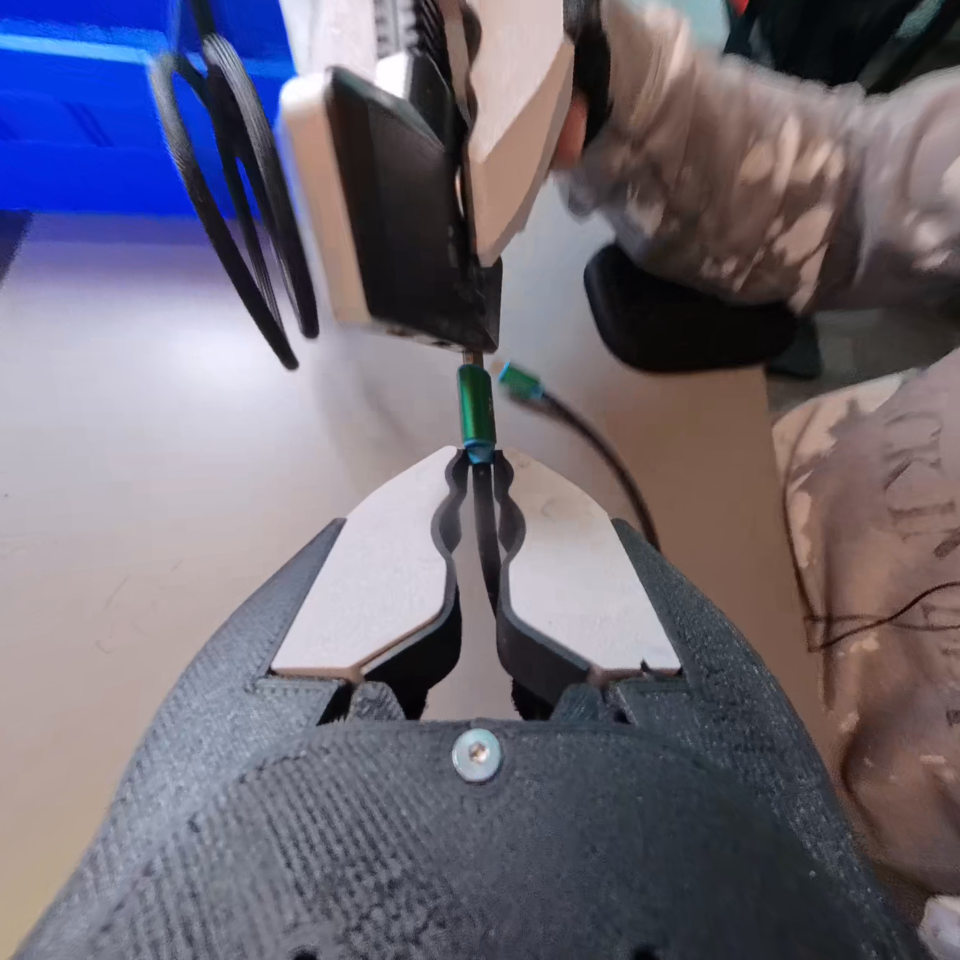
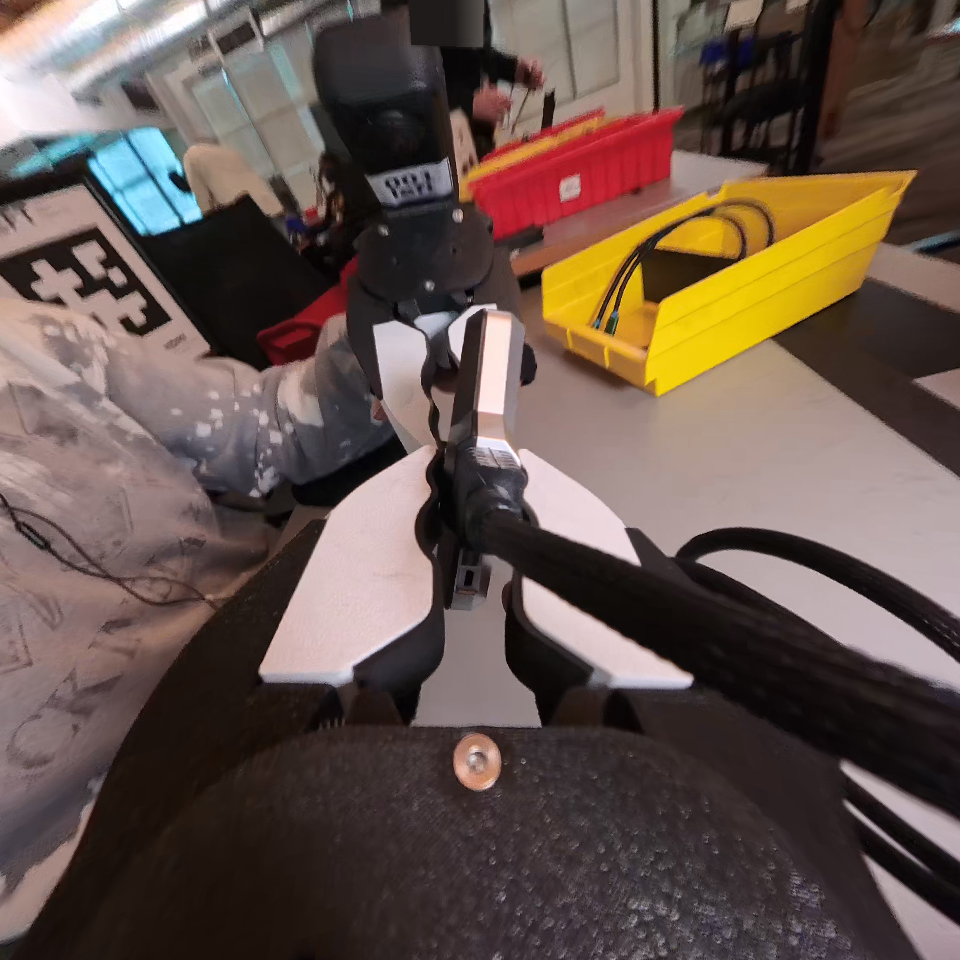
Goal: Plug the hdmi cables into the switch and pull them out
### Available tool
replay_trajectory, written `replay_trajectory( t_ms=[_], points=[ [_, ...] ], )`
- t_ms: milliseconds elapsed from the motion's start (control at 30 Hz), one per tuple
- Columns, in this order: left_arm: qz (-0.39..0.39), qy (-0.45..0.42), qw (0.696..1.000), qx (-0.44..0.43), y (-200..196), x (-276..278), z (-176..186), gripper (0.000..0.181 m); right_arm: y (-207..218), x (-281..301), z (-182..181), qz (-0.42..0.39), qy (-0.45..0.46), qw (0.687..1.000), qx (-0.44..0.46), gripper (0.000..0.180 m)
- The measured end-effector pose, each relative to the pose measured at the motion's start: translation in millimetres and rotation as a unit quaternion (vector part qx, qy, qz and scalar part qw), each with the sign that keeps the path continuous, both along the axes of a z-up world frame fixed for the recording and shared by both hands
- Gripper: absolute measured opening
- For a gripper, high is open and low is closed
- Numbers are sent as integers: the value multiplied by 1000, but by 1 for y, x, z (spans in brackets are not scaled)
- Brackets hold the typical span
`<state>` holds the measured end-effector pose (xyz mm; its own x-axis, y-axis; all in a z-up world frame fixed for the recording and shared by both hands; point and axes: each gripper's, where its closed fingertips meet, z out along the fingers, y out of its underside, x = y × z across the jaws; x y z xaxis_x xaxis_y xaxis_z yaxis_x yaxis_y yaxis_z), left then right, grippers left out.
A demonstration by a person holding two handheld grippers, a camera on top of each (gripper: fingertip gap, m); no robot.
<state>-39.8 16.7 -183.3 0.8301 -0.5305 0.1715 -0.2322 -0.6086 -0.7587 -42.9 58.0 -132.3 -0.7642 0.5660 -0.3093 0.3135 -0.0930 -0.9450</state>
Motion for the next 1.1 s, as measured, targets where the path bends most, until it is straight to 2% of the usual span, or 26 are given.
replay_trajectory(
  t_ms=[100, 267, 400, 600, 933, 1100],
  points=[
    [29, -95, 993, 65, 8, -8, 33, 10, 11, -3, 22, -20, 43, 996, -77, 23],
    [25, -177, 976, 122, 3, -14, 64, 10, 8, -5, 50, -27, 114, 973, -198, 23],
    [19, -215, 963, 164, 2, -15, 81, 10, 9, -2, 67, -42, 157, 952, -259, 23],
    [0, -200, 964, 178, -4, -9, 85, 10, 1, 3, 70, -31, 146, 966, -211, 23],
    [13, -209, 957, 202, 1, -10, 89, 10, 7, 1, 75, -47, 156, 952, -260, 22],
    [3, -187, 958, 217, -1, -7, 90, 10, 3, 4, 75, -44, 153, 964, -211, 23]
  ],
)
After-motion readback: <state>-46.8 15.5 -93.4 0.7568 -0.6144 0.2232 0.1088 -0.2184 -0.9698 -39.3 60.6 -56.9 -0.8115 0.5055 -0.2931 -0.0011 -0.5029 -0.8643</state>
